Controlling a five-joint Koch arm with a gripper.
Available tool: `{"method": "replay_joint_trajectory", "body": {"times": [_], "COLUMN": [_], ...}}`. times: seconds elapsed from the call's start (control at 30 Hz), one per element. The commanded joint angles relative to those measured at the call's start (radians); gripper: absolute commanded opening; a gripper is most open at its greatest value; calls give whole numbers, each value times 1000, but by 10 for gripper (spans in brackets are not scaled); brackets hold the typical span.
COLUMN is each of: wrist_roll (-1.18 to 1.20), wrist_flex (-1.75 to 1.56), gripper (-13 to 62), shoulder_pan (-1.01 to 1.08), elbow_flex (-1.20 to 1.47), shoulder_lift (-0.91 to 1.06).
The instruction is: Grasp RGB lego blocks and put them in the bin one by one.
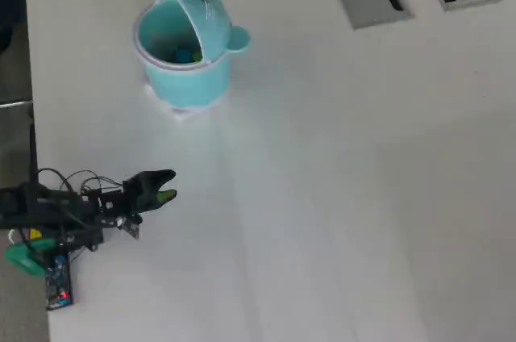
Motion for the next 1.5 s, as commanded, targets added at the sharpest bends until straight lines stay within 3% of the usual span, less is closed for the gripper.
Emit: {"method": "replay_joint_trajectory", "body": {"times": [0.0, 0.67, 1.47], "wrist_roll": [34, 35, 63], "wrist_flex": [-9, 262, 276], "gripper": [347, 347, 346], "shoulder_pan": [2, 21, 15], "elbow_flex": [72, 72, 72], "shoulder_lift": [55, 52, 52]}}
